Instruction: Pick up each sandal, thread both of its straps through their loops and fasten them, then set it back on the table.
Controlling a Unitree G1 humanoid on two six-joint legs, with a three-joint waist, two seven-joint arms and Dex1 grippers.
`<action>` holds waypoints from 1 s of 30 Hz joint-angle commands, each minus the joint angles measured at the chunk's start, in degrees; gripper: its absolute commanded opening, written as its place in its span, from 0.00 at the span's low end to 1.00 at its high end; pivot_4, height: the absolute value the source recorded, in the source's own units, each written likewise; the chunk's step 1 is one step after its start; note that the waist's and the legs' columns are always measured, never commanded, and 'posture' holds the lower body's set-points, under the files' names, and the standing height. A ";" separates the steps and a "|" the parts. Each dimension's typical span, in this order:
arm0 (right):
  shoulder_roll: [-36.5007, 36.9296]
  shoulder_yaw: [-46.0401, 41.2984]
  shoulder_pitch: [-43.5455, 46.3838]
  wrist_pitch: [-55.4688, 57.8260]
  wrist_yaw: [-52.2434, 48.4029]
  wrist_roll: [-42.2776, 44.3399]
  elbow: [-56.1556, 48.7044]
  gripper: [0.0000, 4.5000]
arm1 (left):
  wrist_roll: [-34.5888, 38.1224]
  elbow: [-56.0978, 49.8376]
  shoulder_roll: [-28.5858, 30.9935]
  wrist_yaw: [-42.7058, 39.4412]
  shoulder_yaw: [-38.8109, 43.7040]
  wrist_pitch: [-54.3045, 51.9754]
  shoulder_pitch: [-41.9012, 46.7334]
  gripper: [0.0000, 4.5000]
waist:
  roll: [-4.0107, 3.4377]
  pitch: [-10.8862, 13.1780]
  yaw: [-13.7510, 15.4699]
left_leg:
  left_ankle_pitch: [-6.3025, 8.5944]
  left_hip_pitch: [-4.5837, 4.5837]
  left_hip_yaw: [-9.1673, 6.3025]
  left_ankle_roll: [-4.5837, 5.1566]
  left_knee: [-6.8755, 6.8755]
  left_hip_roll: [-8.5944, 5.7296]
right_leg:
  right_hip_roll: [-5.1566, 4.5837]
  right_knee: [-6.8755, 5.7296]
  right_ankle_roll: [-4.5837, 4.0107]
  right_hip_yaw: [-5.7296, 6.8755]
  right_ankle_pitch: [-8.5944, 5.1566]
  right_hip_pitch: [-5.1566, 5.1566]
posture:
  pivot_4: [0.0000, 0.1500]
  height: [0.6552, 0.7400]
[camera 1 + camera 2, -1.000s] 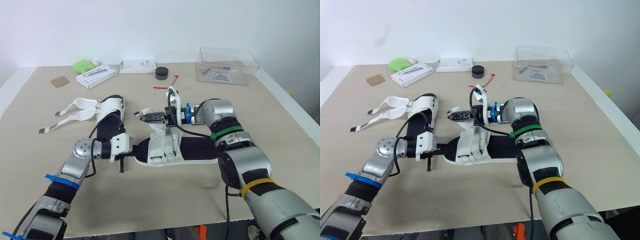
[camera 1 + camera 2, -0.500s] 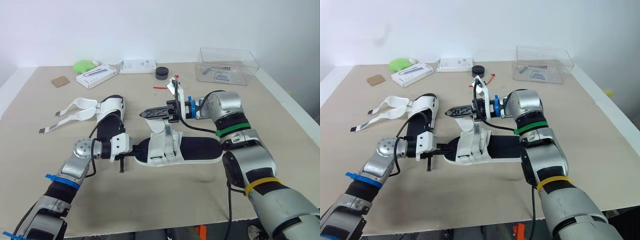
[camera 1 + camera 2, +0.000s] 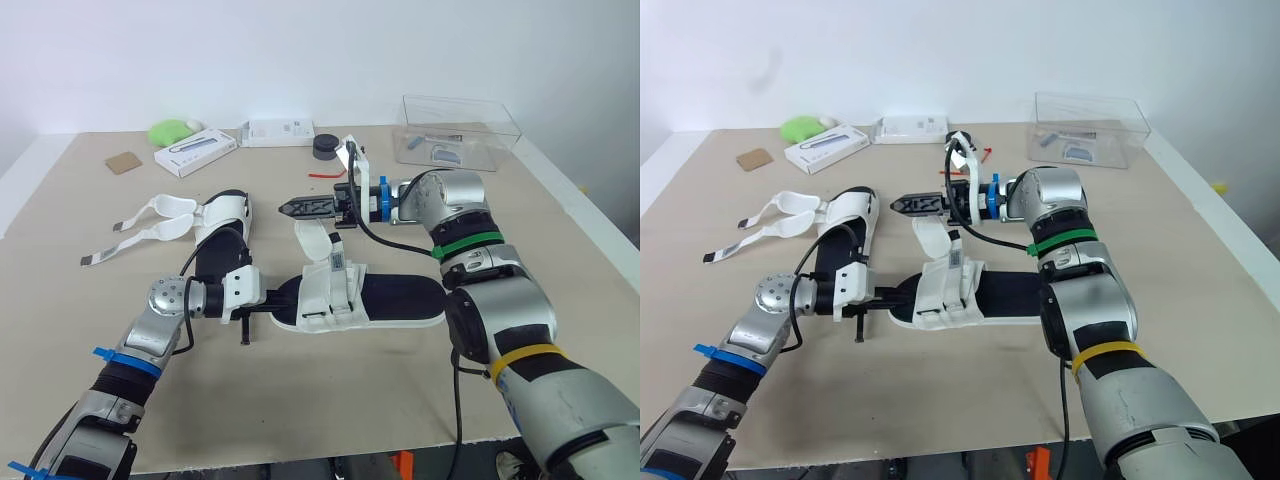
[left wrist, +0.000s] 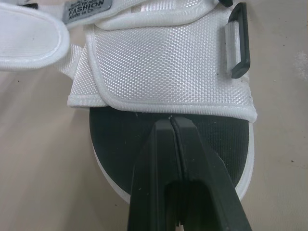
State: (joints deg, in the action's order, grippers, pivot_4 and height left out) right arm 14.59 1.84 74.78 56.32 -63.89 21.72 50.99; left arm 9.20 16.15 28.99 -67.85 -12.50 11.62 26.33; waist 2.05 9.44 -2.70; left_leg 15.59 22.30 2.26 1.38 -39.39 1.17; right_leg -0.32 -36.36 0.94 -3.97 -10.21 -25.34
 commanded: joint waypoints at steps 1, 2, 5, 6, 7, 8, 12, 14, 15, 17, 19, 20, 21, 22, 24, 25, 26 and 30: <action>-0.46 -1.79 2.02 0.38 -0.42 1.26 -1.11 0.99 | -2.50 2.55 0.40 0.19 -1.42 -0.47 -0.92 0.00 | 0.00 0.00 0.00 | 0.00 0.00 0.00 0.00 0.00 0.00 | 0.00 0.00 0.00 0.00 0.00 0.00 | 1.00 1.00; -0.55 -1.68 1.74 0.89 -0.54 1.46 -1.67 0.99 | -2.49 2.68 0.40 0.19 -1.40 -0.40 -0.86 0.00 | 0.00 0.00 0.00 | 0.00 0.00 0.00 0.00 0.00 0.00 | 0.00 0.00 0.00 0.00 0.00 0.00 | 1.00 1.00; -0.83 -1.45 0.42 2.38 -0.28 2.03 -3.65 0.99 | -2.45 2.95 0.32 0.15 -1.45 -0.28 -0.72 0.00 | 0.00 0.00 0.00 | 0.00 0.00 -0.01 0.00 0.00 0.00 | 0.01 0.00 -0.01 0.01 0.00 0.00 | 1.00 1.00; -0.91 -1.53 0.08 2.77 0.01 2.17 -4.14 0.99 | -2.44 2.99 0.30 0.12 -1.49 -0.26 -0.68 0.00 | 0.00 0.00 0.01 | 0.00 0.00 -0.01 0.00 0.00 0.00 | 0.01 0.00 0.00 0.01 0.00 0.00 | 1.00 1.00; -0.96 -1.61 -0.40 3.10 0.28 2.29 -4.80 0.99 | -2.42 2.92 0.29 0.08 -1.53 -0.25 -0.75 0.00 | 0.00 0.00 0.01 | 0.00 0.00 -0.01 0.00 0.00 0.00 | 0.00 0.00 0.00 0.02 0.00 0.00 | 1.00 1.00; -0.98 -1.67 -0.71 3.32 0.45 2.36 -5.26 0.99 | -2.41 2.87 0.29 0.06 -1.56 -0.25 -0.79 0.00 | 0.00 0.00 0.01 | 0.00 0.00 -0.01 0.00 0.00 0.00 | 0.00 0.00 0.00 0.01 0.00 0.00 | 1.00 1.00; -0.71 -2.87 -2.46 3.24 2.38 2.98 -7.94 0.70 | -2.38 2.88 0.34 -0.08 -1.58 -0.32 -0.79 0.00 | 0.00 0.00 0.02 | 0.00 0.00 -0.02 0.00 0.00 0.00 | 0.00 0.00 0.00 0.02 0.00 0.01 | 1.00 1.00; -0.47 -3.13 -3.48 3.19 2.92 3.35 -10.04 0.50 | -2.41 2.92 0.39 -0.15 -1.60 -0.25 -0.80 0.00 | 0.00 0.00 0.02 | 0.00 0.00 -0.01 0.00 0.00 0.00 | -0.01 0.00 0.00 0.01 0.00 0.00 | 1.00 1.00; -0.33 -3.17 -4.28 2.86 2.93 3.57 -11.77 0.39 | -2.45 2.99 0.38 -0.16 -1.62 -0.20 -0.76 0.00 | 0.00 0.00 0.02 | 0.00 0.01 -0.02 0.00 0.00 0.00 | 0.00 0.00 0.00 0.02 0.00 0.00 | 1.00 1.00; -0.03 -2.92 -6.57 0.67 2.68 3.70 -16.54 0.19 | -2.53 3.12 0.33 -0.13 -1.65 -0.15 -0.66 0.00 | 0.00 0.00 0.04 | 0.00 0.01 -0.03 0.00 0.00 0.00 | 0.00 0.00 0.01 0.02 0.00 0.00 | 1.00 1.00; 0.96 -0.89 -10.50 -4.84 1.34 2.61 -24.40 0.02 | -2.50 3.10 0.37 -0.16 -1.62 -0.15 -0.65 0.00 | 0.00 0.00 0.07 | 0.00 0.02 -0.04 0.00 0.00 0.00 | 0.00 0.00 0.05 0.04 -0.04 0.00 | 1.00 1.00; 1.87 0.96 -12.87 -9.18 0.57 1.11 -28.88 0.02 | -2.48 3.07 0.44 -0.21 -1.60 -0.14 -0.68 0.00 | 0.00 0.00 0.12 | 0.00 0.03 -0.06 0.00 0.00 0.00 | 0.00 0.00 0.17 0.05 -0.10 0.01 | 1.00 1.00; 2.91 3.05 -15.29 -14.99 -0.24 -0.98 -32.99 0.02 | -2.45 3.06 0.52 -0.26 -1.58 -0.13 -0.72 0.00 | -0.01 0.01 0.09 | 0.00 0.05 -0.08 0.00 0.00 0.00 | 0.00 0.02 0.36 0.06 -0.22 0.01 | 1.00 1.00; 3.56 4.55 -17.24 -21.17 -0.60 -3.03 -35.69 0.02 | -2.44 3.06 0.58 -0.31 -1.56 -0.10 -0.75 0.00 | -0.01 0.00 0.11 | 0.00 0.05 -0.06 0.00 0.00 -0.01 | -0.01 0.02 0.37 0.04 -0.23 0.00 | 1.00 1.00; 4.99 7.11 -20.49 -32.05 -1.81 -6.40 -39.48 0.02 | -2.43 3.10 0.65 -0.38 -1.54 -0.05 -0.77 0.00 | -0.02 0.01 0.04 | 0.00 0.04 -0.05 0.00 0.00 -0.01 | -0.01 0.03 0.41 0.04 -0.24 0.00 | 1.00 1.00; 5.23 7.61 -22.09 -37.70 -1.75 -7.70 -41.22 0.02 | -2.45 3.15 0.68 -0.42 -1.54 -0.01 -0.78 0.00 | -0.02 0.01 0.05 | 0.00 0.04 -0.04 0.00 0.00 -0.01 | -0.02 0.03 0.41 0.03 -0.23 0.00 | 1.00 1.00; 5.39 7.94 -23.18 -41.61 -1.63 -8.48 -42.26 0.02 | -2.45 3.18 0.71 -0.44 -1.56 0.03 -0.77 0.00 | -0.02 0.01 0.04 | 0.00 0.03 -0.04 -0.01 0.00 -0.02 | -0.02 0.03 0.41 0.04 -0.23 0.01 | 1.00 1.00; 13.45 16.36 -25.71 -88.06 2.24 -28.45 -38.78 0.02 | -2.47 3.81 0.56 -0.67 -1.76 0.26 -0.44 0.00 | -0.03 0.03 0.10 | 0.00 0.00 -0.02 -0.01 -0.01 -0.03 | -0.01 0.03 0.41 0.04 -0.22 0.02 | 1.00 1.00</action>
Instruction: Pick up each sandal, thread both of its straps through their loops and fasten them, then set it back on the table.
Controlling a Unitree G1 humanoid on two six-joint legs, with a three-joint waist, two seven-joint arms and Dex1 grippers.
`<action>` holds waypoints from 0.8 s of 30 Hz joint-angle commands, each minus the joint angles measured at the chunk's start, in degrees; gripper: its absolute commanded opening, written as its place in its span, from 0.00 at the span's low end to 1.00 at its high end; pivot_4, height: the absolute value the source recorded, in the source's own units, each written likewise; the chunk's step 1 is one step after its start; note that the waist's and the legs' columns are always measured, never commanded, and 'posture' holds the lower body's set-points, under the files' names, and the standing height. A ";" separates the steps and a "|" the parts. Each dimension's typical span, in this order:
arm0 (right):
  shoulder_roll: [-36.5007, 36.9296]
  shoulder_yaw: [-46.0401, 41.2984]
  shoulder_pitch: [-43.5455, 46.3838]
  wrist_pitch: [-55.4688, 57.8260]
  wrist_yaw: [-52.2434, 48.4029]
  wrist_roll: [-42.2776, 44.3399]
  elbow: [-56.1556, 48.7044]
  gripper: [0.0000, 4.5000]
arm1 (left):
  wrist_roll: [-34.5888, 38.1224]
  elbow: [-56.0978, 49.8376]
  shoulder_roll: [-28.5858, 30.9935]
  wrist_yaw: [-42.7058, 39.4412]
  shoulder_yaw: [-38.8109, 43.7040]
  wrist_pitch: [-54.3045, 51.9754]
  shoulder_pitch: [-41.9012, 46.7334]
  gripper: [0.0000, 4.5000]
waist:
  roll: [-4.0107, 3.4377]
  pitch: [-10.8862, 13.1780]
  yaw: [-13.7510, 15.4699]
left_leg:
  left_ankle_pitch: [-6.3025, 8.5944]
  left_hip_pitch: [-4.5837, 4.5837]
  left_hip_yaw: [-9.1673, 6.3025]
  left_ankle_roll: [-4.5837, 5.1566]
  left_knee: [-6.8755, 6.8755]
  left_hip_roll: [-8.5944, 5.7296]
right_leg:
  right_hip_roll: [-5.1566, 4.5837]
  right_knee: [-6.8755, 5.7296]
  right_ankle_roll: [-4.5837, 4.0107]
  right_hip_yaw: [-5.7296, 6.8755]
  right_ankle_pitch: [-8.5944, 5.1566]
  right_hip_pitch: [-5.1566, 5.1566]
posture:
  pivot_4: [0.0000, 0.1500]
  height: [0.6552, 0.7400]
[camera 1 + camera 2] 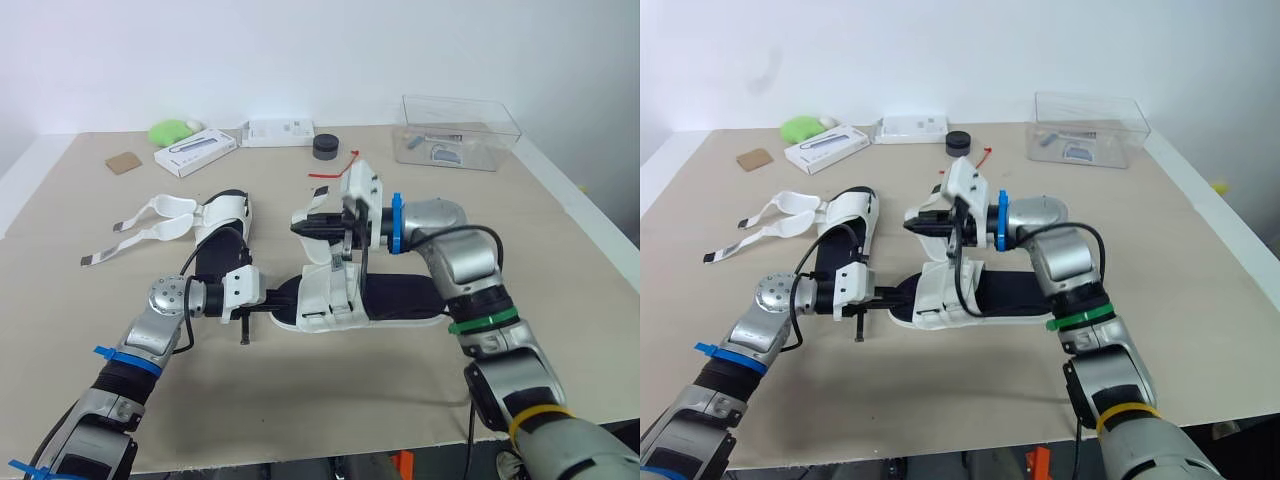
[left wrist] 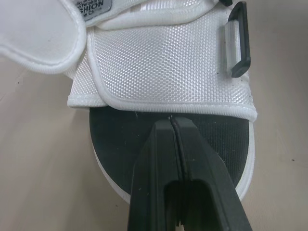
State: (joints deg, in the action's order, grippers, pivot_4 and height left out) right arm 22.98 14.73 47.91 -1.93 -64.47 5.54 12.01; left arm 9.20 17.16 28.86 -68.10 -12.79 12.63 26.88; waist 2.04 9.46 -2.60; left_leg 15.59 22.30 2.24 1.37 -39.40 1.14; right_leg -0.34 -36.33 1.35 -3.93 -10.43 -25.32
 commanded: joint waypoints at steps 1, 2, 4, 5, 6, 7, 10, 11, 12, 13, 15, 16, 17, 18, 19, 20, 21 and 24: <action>6.89 5.06 2.04 -38.87 5.42 -17.09 2.67 0.02 | -2.47 2.90 0.67 -0.53 -1.54 -0.69 -0.93 0.00 | -0.02 0.01 -0.03 | 0.00 0.00 0.03 0.00 0.00 -0.04 | -0.04 0.00 0.02 -0.01 0.00 -0.01 | 1.00 1.00; 8.36 6.37 3.12 -45.99 8.06 -21.47 5.16 0.02 | -2.46 2.98 0.66 -0.62 -1.59 -0.62 -0.87 0.00 | -0.01 0.01 -0.06 | 0.00 -0.05 0.06 0.00 0.01 -0.05 | -0.06 0.03 0.05 -0.03 -0.02 0.02 | 1.00 1.00; 10.60 7.92 5.33 -56.49 14.13 -30.17 9.72 0.02 | -2.49 3.01 0.52 -0.72 -1.67 -0.75 -0.55 0.00 | -0.01 0.01 -0.07 | 0.00 -0.13 0.18 0.00 0.02 -0.05 | -0.08 0.04 0.04 -0.11 -0.02 0.04 | 1.00 1.00; 11.71 8.54 6.35 -60.53 17.51 -35.12 11.72 0.02 | -2.51 3.07 0.42 -0.76 -1.69 -0.85 -0.29 0.00 | -0.01 0.01 -0.07 | 0.00 -0.17 0.24 0.00 0.02 -0.05 | -0.09 0.04 0.03 -0.16 -0.01 0.04 | 1.00 1.00; 12.50 9.03 7.15 -63.41 20.20 -38.86 13.40 0.02 | -2.50 3.12 0.35 -0.80 -1.72 -0.91 -0.09 0.00 | -0.01 0.01 -0.06 | 0.00 -0.20 0.28 0.00 0.01 -0.05 | -0.09 0.03 -0.05 -0.18 -0.03 0.06 | 1.00 1.00; 12.81 9.26 7.79 -65.44 22.60 -41.10 14.80 0.02 | -2.54 3.34 0.29 -0.84 -1.75 -0.78 0.06 0.00 | 0.00 0.01 -0.03 | -0.01 -0.22 0.35 -0.01 0.01 -0.05 | -0.09 0.03 -0.19 -0.22 -0.09 0.05 | 1.00 1.00; 13.01 9.67 9.30 -68.74 28.17 -45.07 17.16 0.02 | -2.62 4.21 0.18 -1.00 -1.81 -0.23 0.40 0.00 | 0.01 0.00 -0.02 | -0.02 -0.25 0.64 -0.03 0.02 -0.04 | -0.10 0.03 -0.23 -0.30 -0.10 0.06 | 1.00 1.00; 12.95 9.81 9.62 -69.14 29.24 -45.35 17.84 0.02 | -2.61 4.25 0.19 -1.10 -1.79 -0.20 0.47 0.00 | 0.01 0.01 -0.02 | -0.02 -0.25 0.68 -0.03 0.02 -0.04 | -0.10 0.03 -0.23 -0.34 -0.09 0.05 | 1.00 1.00; 12.87 9.98 9.90 -69.24 29.81 -45.10 18.48 0.02 | -2.58 4.15 0.21 -1.17 -1.78 -0.27 0.53 0.00 | 0.01 0.01 -0.03 | -0.02 -0.26 0.69 -0.03 0.02 -0.04 | -0.10 0.03 -0.24 -0.37 -0.09 0.05 | 1.00 1.00; 12.80 10.19 10.19 -69.28 30.25 -44.70 19.05 0.02 | -2.55 4.11 0.21 -1.21 -1.79 -0.32 0.61 0.00 | 0.01 0.01 -0.03 | -0.02 -0.27 0.68 -0.03 0.02 -0.04 | -0.11 0.03 -0.23 -0.40 -0.08 0.05 | 1.00 1.00; 12.76 12.22 9.71 -65.86 24.71 -34.41 19.81 0.02 | -2.47 4.01 0.15 -1.31 -1.85 -0.40 0.73 0.00 | 0.01 0.00 -0.03 | -0.02 -0.30 0.67 -0.03 0.02 -0.04 | -0.12 0.03 -0.23 -0.45 -0.07 0.06 | 1.00 1.00; 12.84 12.99 9.60 -64.77 22.91 -30.99 19.87 0.02 | -2.45 4.00 0.14 -1.35 -1.88 -0.39 0.76 0.00 | 0.02 0.01 -0.03 | -0.02 -0.34 0.66 -0.03 0.01 -0.04 | -0.12 0.03 -0.23 -0.47 -0.07 0.10 | 1.00 1.00; 13.01 13.75 9.13 -62.70 20.36 -26.71 19.09 0.02 | -2.46 4.01 0.12 -1.37 -1.90 -0.38 0.79 0.00 | 0.02 0.01 -0.04 | -0.02 -0.39 0.66 -0.03 0.02 -0.03 | -0.12 0.03 -0.23 -0.49 -0.06 0.13 | 1.00 1.00; 13.30 14.48 8.46 -59.66 17.02 -20.80 17.15 0.16 | -2.46 4.11 0.09 -1.41 -1.94 -0.34 0.83 0.00 | 0.02 0.01 -0.04 | -0.02 -0.42 0.66 -0.02 0.02 -0.03 | -0.13 0.03 -0.24 -0.53 -0.05 0.13 | 1.00 1.00; 13.77 15.25 7.47 -55.33 12.51 -13.87 14.58 0.24 | -2.45 4.19 0.09 -1.48 -1.96 -0.31 0.88 0.00 | 0.02 0.01 0.01 | -0.02 -0.46 0.66 -0.02 0.02 -0.02 | -0.12 0.03 -0.23 -0.53 -0.05 0.17 | 1.00 1.00; 14.13 15.70 6.75 -52.04 8.99 -8.80 12.58 0.30 | -2.44 4.25 0.09 -1.53 -1.98 -0.28 0.91 0.00 | 0.02 0.01 0.01 | -0.02 -0.49 0.63 -0.01 0.02 0.00 | -0.12 0.03 -0.23 -0.52 -0.04 0.21 | 1.00 1.00; 14.82 15.46 6.32 -49.98 6.81 -5.30 10.54 0.40 | -2.45 4.46 0.09 -1.61 -2.01 -0.15 0.96 0.00 | 0.02 0.01 0.00 | -0.01 -0.52 0.62 -0.01 0.02 0.00 | -0.12 0.03 -0.23 -0.52 -0.05 0.23 | 1.00 1.00; 17.77 13.76 4.24 -43.00 0.74 1.85 4.38 0.76 | -2.47 4.87 0.13 -1.83 -2.07 0.06 1.06 0.00 | 0.02 0.01 0.05 | 0.00 -0.57 0.63 0.01 0.02 0.03 | -0.13 0.03 -0.22 -0.51 -0.05 0.26 | 1.00 1.00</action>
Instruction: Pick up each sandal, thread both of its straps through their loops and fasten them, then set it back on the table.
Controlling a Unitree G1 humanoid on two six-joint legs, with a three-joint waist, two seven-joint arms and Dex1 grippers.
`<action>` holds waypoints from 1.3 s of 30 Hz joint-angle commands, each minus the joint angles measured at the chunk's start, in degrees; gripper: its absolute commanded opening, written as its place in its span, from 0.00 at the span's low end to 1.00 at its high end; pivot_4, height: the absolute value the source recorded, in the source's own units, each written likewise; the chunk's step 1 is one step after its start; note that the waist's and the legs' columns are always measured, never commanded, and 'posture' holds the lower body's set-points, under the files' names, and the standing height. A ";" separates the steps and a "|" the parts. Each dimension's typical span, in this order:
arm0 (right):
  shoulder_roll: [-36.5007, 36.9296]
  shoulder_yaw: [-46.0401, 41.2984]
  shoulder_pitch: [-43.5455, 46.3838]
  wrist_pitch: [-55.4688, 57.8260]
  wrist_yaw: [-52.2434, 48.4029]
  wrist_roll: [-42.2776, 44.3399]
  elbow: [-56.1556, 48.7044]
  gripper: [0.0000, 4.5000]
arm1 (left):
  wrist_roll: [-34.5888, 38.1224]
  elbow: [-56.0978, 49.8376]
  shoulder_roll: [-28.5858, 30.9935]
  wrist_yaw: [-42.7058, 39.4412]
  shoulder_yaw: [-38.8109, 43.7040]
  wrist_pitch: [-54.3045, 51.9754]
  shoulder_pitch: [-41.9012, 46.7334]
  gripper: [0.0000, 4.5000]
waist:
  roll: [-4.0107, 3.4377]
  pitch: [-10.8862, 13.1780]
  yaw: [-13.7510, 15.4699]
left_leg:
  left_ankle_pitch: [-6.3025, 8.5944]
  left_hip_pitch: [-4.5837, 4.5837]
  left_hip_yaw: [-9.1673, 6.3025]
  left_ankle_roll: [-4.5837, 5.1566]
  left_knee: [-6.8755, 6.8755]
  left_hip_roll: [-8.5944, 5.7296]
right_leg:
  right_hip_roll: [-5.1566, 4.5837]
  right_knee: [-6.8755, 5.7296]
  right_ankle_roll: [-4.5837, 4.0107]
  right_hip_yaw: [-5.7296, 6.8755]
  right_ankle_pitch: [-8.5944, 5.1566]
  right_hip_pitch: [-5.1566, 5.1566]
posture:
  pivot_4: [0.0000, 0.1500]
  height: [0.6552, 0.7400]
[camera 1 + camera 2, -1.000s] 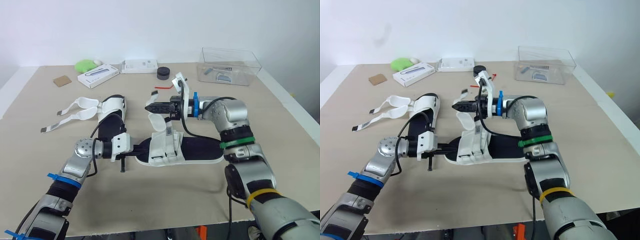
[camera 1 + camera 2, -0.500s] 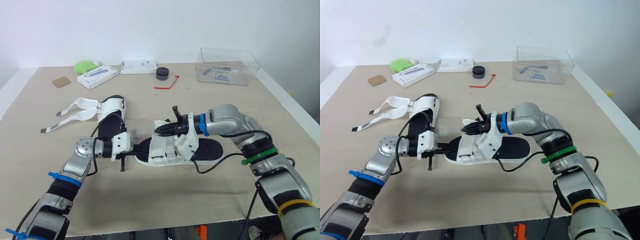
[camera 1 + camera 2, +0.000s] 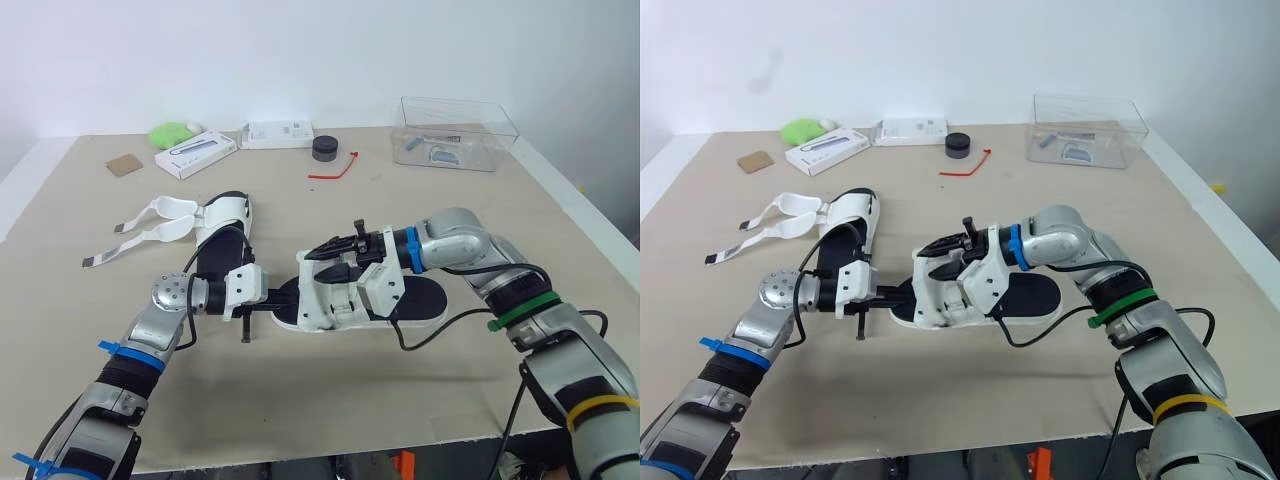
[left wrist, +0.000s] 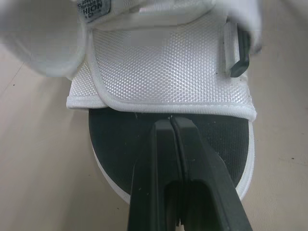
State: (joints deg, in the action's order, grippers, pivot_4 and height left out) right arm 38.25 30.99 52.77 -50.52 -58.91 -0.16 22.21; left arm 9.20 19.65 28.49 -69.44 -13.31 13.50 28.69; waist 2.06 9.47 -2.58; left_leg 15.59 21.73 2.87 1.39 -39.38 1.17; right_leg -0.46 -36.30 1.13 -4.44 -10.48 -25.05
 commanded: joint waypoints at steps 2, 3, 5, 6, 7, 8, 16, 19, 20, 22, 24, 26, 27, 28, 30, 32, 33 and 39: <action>4.50 -3.82 -2.41 10.96 -7.83 11.19 -9.43 0.90 | -2.41 2.46 0.58 -0.67 -1.54 -0.76 -0.74 0.00 | 0.00 0.00 0.06 | 0.00 -0.03 0.00 0.00 0.00 0.00 | -0.01 0.00 0.00 0.02 0.00 0.01 | 1.00 1.00; 5.76 -4.48 -3.54 13.78 -9.31 12.90 -11.29 0.99 | -2.46 2.57 0.58 -0.72 -1.57 -0.66 -0.71 0.00 | 0.00 0.00 0.07 | 0.00 -0.04 0.01 0.00 0.00 0.01 | -0.02 0.00 -0.01 0.02 0.00 0.02 | 1.00 1.00; 9.07 -8.34 -7.14 27.66 -8.68 19.95 -17.13 0.99 | -2.46 2.67 0.50 -0.78 -1.66 -0.70 -0.60 0.00 | 0.01 0.00 0.13 | 0.00 -0.06 0.02 0.00 0.01 0.02 | -0.03 0.00 -0.01 0.02 0.00 0.02 | 1.00 1.00; 10.42 -10.81 -8.92 37.03 -6.43 25.20 -20.94 0.99 | -2.46 2.68 0.50 -0.84 -1.68 -0.70 -0.56 0.00 | 0.01 0.00 0.28 | 0.00 -0.06 0.01 0.00 0.01 0.02 | -0.04 0.00 -0.01 0.04 0.00 0.03 | 1.00 1.00; 11.53 -12.82 -10.18 46.51 -4.05 30.25 -24.89 0.99 | -2.39 2.65 0.55 -0.93 -1.66 -0.75 -0.57 0.00 | 0.01 0.00 0.28 | 0.00 -0.03 0.00 0.00 0.02 0.02 | -0.09 0.00 -0.02 0.06 -0.01 0.01 | 1.00 1.00; 13.05 -14.41 -11.08 57.18 -1.36 36.57 -29.24 0.99 | -2.34 2.62 0.61 -1.03 -1.60 -0.78 -0.57 0.00 | 0.00 0.00 0.28 | 0.00 -0.03 0.04 0.00 0.03 0.02 | -0.14 0.00 -0.04 0.07 -0.01 -0.02 | 1.00 1.00; 16.80 -18.01 -19.05 102.08 23.46 75.79 -51.80 0.99 | -2.10 2.55 0.97 -1.95 -1.46 -1.13 -0.49 0.00 | 0.05 -0.06 0.22 | 0.01 0.02 -0.27 -0.01 0.10 0.10 | -0.40 0.02 -0.19 0.51 -0.08 0.01 | 1.00 1.00; 13.67 -17.40 -22.26 107.84 33.27 78.89 -52.22 0.99 | -1.93 1.90 1.11 -2.28 -1.53 -1.40 -0.85 0.00 | 0.08 -0.07 0.21 | 0.00 0.11 -0.20 -0.01 0.09 0.09 | -0.41 0.09 -0.12 0.49 -0.05 -0.03 | 1.00 1.00; 12.81 -17.06 -22.88 109.53 34.71 78.78 -51.92 0.99 | -1.84 1.85 1.06 -2.34 -1.52 -1.63 -0.74 0.00 | 0.08 -0.08 0.21 | 0.00 0.16 -0.17 -0.01 0.08 0.08 | -0.41 0.11 -0.10 0.46 -0.03 -0.08 | 1.00 1.00; 10.61 -16.80 -23.48 111.45 36.61 77.23 -51.65 0.99 | -1.42 1.51 0.81 -2.43 -1.40 -2.53 -0.60 0.00 | 0.08 -0.08 0.20 | 0.00 0.29 -0.11 -0.01 0.08 0.04 | -0.30 0.13 -0.04 0.43 0.00 -0.19 | 1.00 1.00; 8.47 -16.93 -23.70 112.95 38.27 77.20 -51.43 0.99 | -1.29 1.24 0.71 -2.65 -1.31 -3.00 -0.55 0.00 | 0.08 -0.08 0.20 | 0.00 0.36 -0.12 -0.01 0.08 0.04 | -0.22 0.16 0.02 0.41 0.00 -0.21 | 1.00 1.00; 5.93 -16.79 -23.99 114.48 40.55 77.60 -50.98 0.99 | -1.26 1.01 0.66 -2.90 -1.32 -3.33 -0.40 0.00 | 0.09 -0.08 0.19 | 0.00 0.43 -0.14 -0.01 0.08 0.04 | -0.20 0.20 0.13 0.40 0.04 -0.23 | 1.00 1.00; 4.53 -16.51 -24.17 115.12 41.71 77.69 -50.81 0.99 | -1.24 0.97 0.63 -3.01 -1.32 -3.49 -0.30 0.00 | 0.10 -0.08 0.18 | 0.01 0.45 -0.15 -0.01 0.08 0.04 | -0.19 0.22 0.21 0.39 0.07 -0.23 | 1.00 1.00; 3.22 -16.26 -24.34 115.69 42.84 77.39 -50.68 0.99 | -1.21 0.97 0.62 -3.13 -1.32 -3.63 -0.24 0.00 | 0.10 -0.09 0.16 | 0.01 0.47 -0.18 0.00 0.08 0.04 | -0.17 0.23 0.21 0.40 0.06 -0.24 | 1.00 1.00; 0.83 -16.22 -24.75 116.87 44.59 77.40 -50.34 0.99 | -1.23 0.99 0.61 -3.41 -1.37 -3.71 -0.16 0.00 | 0.11 -0.09 0.12 | 0.01 0.50 -0.23 0.00 0.08 0.04 | -0.13 0.23 0.24 0.39 0.05 -0.24 | 1.00 1.00; -0.87 -16.14 -25.01 117.89 45.20 76.87 -50.15 0.99 | -1.34 1.18 0.49 -3.48 -1.47 -3.75 0.08 0.00 | 0.11 -0.09 0.07 | 0.01 0.54 -0.32 0.00 0.08 0.04 | -0.07 0.23 0.25 0.37 0.05 -0.23 | 1.00 1.00; -1.76 -15.97 -25.13 118.42 45.78 76.52 -49.81 0.99 | -1.38 1.30 0.41 -3.52 -1.50 -3.72 0.20 0.00 | 0.11 -0.09 0.06 | 0.01 0.54 -0.33 0.00 0.08 0.04 | -0.06 0.23 0.25 0.37 0.05 -0.23 | 1.00 1.00; -5.48 -15.45 -25.36 121.19 46.68 72.87 -47.87 0.99 | -1.47 0.94 0.19 -3.60 -1.58 -3.72 0.06 0.00 | 0.11 -0.09 0.03 | 0.01 0.57 -0.48 0.00 0.08 0.05 | 0.03 0.23 0.24 0.42 0.04 -0.23 | 1.00 1.00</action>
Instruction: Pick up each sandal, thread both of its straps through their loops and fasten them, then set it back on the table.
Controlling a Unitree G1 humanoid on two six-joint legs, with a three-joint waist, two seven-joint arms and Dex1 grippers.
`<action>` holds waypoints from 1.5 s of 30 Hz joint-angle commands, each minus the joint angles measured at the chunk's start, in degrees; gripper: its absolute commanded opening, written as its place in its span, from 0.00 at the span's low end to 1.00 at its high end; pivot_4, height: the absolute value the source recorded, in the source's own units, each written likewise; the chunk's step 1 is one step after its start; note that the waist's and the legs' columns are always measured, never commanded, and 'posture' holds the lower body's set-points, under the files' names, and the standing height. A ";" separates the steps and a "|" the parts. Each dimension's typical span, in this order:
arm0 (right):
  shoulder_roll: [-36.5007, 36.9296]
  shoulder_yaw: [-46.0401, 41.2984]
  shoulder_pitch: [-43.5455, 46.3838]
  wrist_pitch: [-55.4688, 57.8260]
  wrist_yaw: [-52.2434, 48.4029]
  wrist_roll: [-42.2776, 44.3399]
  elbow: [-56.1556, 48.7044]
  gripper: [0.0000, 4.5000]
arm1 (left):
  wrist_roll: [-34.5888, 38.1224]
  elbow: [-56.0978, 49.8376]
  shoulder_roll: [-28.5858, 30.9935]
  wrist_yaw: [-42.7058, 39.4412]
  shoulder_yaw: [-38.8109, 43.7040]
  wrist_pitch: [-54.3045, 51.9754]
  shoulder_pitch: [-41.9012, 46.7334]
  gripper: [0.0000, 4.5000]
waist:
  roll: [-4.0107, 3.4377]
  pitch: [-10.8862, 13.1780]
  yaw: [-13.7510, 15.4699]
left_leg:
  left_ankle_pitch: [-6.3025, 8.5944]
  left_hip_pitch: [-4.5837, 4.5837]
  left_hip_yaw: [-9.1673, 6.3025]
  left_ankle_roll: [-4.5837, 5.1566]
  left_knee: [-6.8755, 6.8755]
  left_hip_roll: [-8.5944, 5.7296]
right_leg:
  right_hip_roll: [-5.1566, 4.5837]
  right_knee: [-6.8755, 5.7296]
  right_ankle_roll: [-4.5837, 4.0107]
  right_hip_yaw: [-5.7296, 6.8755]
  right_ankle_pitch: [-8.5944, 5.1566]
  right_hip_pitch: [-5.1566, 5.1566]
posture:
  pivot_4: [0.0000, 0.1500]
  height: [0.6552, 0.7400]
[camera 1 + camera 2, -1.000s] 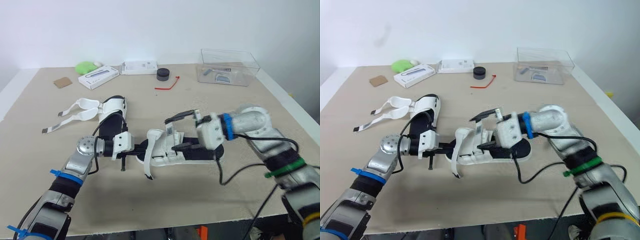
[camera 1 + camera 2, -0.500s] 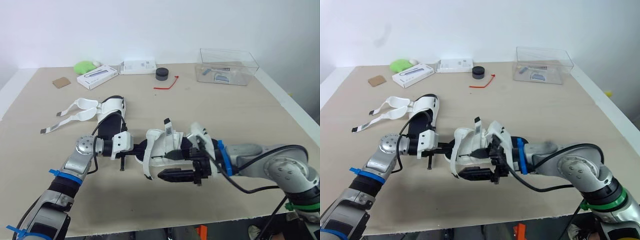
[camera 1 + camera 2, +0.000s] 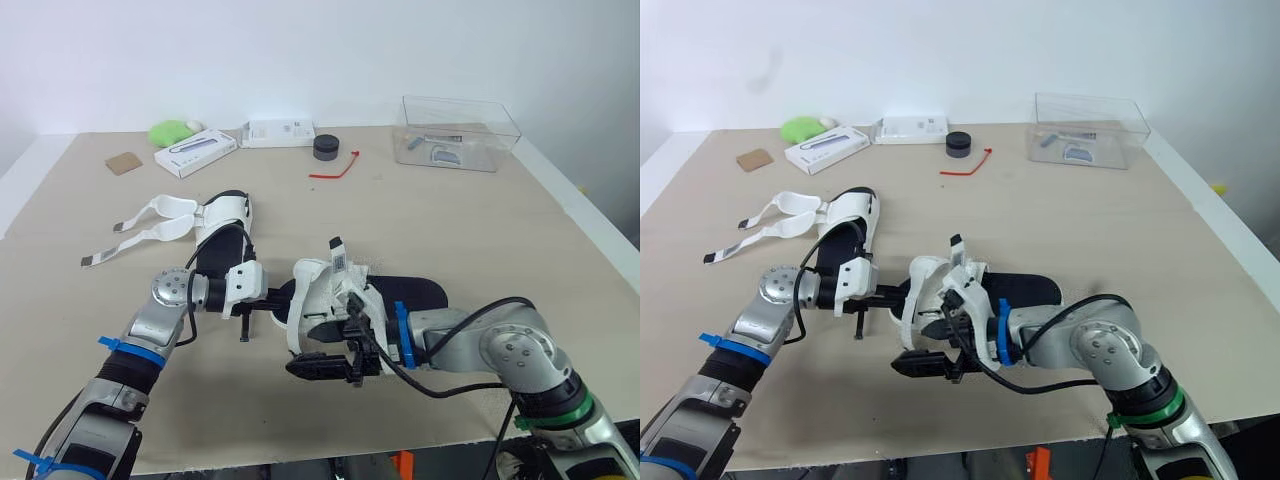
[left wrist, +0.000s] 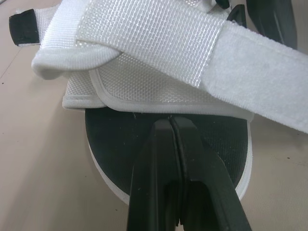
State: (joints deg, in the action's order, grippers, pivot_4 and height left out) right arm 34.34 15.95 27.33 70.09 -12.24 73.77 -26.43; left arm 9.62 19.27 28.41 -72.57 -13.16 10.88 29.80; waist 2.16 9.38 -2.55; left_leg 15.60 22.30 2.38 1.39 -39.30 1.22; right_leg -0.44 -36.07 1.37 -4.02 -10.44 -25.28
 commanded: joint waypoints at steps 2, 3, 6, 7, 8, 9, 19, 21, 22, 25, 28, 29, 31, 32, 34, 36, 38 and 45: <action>-3.32 -0.60 0.09 1.03 0.68 -2.05 1.83 0.87 | -1.82 0.78 0.25 -0.39 -1.75 -1.31 -1.39 0.00 | 0.02 -0.01 0.00 | 0.00 0.00 -0.02 0.00 0.00 0.00 | 0.02 0.00 0.00 0.01 0.00 0.00 | 1.00 1.00; -4.13 -0.58 0.07 1.36 0.96 -2.59 2.17 0.81 | -1.82 0.55 0.25 -0.35 -1.78 -1.39 -1.57 0.00 | 0.02 -0.01 -0.01 | 0.00 0.01 -0.02 0.00 0.00 0.00 | 0.02 0.00 0.00 0.01 0.00 0.00 | 1.00 1.00; -6.66 0.12 -0.15 2.67 1.47 -4.96 3.73 0.48 | -1.76 -0.13 0.34 -0.25 -1.80 -1.60 -2.25 0.00 | 0.02 -0.01 -0.03 | 0.00 0.02 -0.06 0.00 0.00 0.01 | 0.03 0.00 0.01 0.03 0.00 0.00 | 1.00 1.00; -7.37 0.15 -0.28 3.19 1.55 -5.57 4.08 0.39 | -1.77 -0.30 0.40 -0.19 -1.77 -1.64 -2.46 0.00 | 0.02 -0.01 -0.03 | 0.00 0.03 -0.06 0.00 0.00 0.01 | 0.04 0.00 0.01 0.03 -0.01 0.00 | 1.00 1.00; -7.86 0.05 -0.39 3.62 1.55 -5.98 4.22 0.27 | -1.78 -0.43 0.44 -0.14 -1.74 -1.66 -2.59 0.00 | 0.02 -0.01 -0.04 | 0.00 0.03 -0.06 0.00 0.00 0.01 | 0.04 0.00 0.02 0.03 -0.01 0.00 | 1.00 1.00; -8.34 -0.07 -0.46 4.04 1.45 -6.36 4.26 0.18 | -1.82 -0.48 0.49 -0.05 -1.67 -1.65 -2.71 0.00 | 0.02 -0.01 -0.04 | 0.01 0.03 -0.07 0.02 0.01 0.01 | 0.04 0.00 0.02 0.03 -0.02 0.00 | 1.00 1.00; -9.77 -9.26 2.25 8.12 0.80 1.96 4.54 0.01 | -2.03 -1.09 0.80 0.63 -1.35 -1.61 -3.75 0.00 | 0.01 -0.01 -0.06 | 0.03 0.04 -0.10 0.04 0.01 0.01 | 0.05 0.00 0.04 0.06 -0.05 0.00 | 1.00 1.00; -9.35 -12.63 6.60 8.50 1.62 8.35 7.14 0.01 | -2.08 -1.04 0.76 0.71 -1.35 -1.59 -3.77 0.00 | 0.00 0.00 -0.14 | 0.03 0.04 -0.10 0.04 0.01 0.00 | 0.04 0.00 0.05 0.05 -0.04 0.00 | 1.00 1.00; -8.95 -13.76 9.77 8.90 1.93 10.07 9.48 0.01 | -2.14 -0.89 0.66 0.76 -1.39 -1.49 -3.72 0.00 | 0.00 -0.01 -0.14 | 0.03 0.02 -0.08 0.04 0.00 0.01 | 0.04 -0.01 0.06 0.04 -0.02 0.01 | 1.00 1.00; -7.60 -14.31 15.94 10.73 1.53 10.99 14.78 0.01 | -2.37 -0.20 0.27 0.91 -1.58 -1.10 -3.46 0.00 | 0.00 -0.02 -0.15 | 0.02 -0.02 -0.04 0.05 -0.02 0.01 | 0.04 -0.01 0.02 0.04 0.04 0.02 | 1.00 1.00; -4.40 -11.25 18.46 12.22 -2.83 4.51 17.04 0.01 | -2.48 0.35 -0.24 1.02 -1.79 -0.86 -3.07 0.00 | 0.05 -0.12 0.07 | 0.04 0.02 -0.21 0.08 0.03 0.03 | 0.08 0.00 -0.07 0.19 -0.10 0.05 | 1.00 1.00; -3.59 -10.42 18.62 12.58 -4.22 2.66 18.02 0.01 | -2.51 0.47 -0.38 1.04 -1.82 -0.80 -2.96 0.00 | 0.03 -0.13 0.08 | 0.08 0.08 -0.26 0.14 0.04 0.02 | 0.06 -0.01 -0.06 0.26 -0.18 0.03 | 1.00 1.00; -1.92 -8.36 18.16 13.16 -6.83 -0.87 20.37 0.01 | -2.55 0.63 -0.58 1.10 -1.84 -0.72 -2.83 0.00 | 0.02 -0.13 0.09 | 0.12 0.13 -0.24 0.19 0.04 0.00 | 0.02 -0.01 -0.03 0.24 -0.21 -0.01 | 1.00 1.00; -1.25 -7.50 17.82 13.23 -8.22 -2.24 20.68 0.01 | -2.57 0.65 -0.60 1.10 -1.83 -0.65 -2.84 0.00 | 0.02 -0.13 0.09 | 0.14 0.14 -0.24 0.22 0.03 -0.02 | -0.02 0.00 -0.01 0.24 -0.21 0.00 | 1.00 1.00; -1.30 -7.69 17.76 14.10 -9.89 -3.12 21.59 0.01 | -2.50 0.60 -0.60 1.15 -1.78 -0.70 -2.93 0.00 | 0.02 -0.13 0.08 | 0.14 0.16 -0.21 0.22 0.02 -0.06 | -0.09 0.01 0.04 0.22 -0.20 0.00 | 1.00 1.00; -1.69 -8.17 18.31 15.12 -11.42 -3.91 22.87 0.01 | -2.40 0.41 -0.44 1.16 -1.70 -0.72 -3.25 0.00 | 0.01 -0.14 0.06 | 0.14 0.14 -0.18 0.22 0.01 -0.07 | -0.10 0.01 0.07 0.18 -0.18 0.01 | 1.00 1.00; -1.95 -8.43 19.15 15.95 -12.73 -4.96 24.32 0.01 | -2.43 0.43 -0.34 1.18 -1.73 -0.61 -3.46 0.00 | 0.01 -0.14 0.06 | 0.13 0.12 -0.20 0.21 0.00 -0.07 | -0.09 0.01 0.08 0.20 -0.17 0.02 | 1.00 1.00; -2.36 -7.81 21.18 19.40 -16.80 -8.04 26.18 0.01 | -2.52 0.79 -0.39 1.32 -1.71 -0.43 -3.28 0.00 | 0.00 -0.15 0.07 | 0.14 0.13 -0.22 0.22 0.01 -0.07 | -0.09 0.01 0.07 0.23 -0.18 0.02 | 1.00 1.00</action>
State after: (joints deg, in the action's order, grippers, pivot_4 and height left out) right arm 31.63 8.58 47.63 87.88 -27.29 66.41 0.24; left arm 9.44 17.56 27.72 -71.24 -13.02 11.37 27.89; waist 2.16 9.23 -2.48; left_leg 15.73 22.44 2.16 1.60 -39.30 1.15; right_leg -0.53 -36.06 1.43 -3.79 -10.62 -25.26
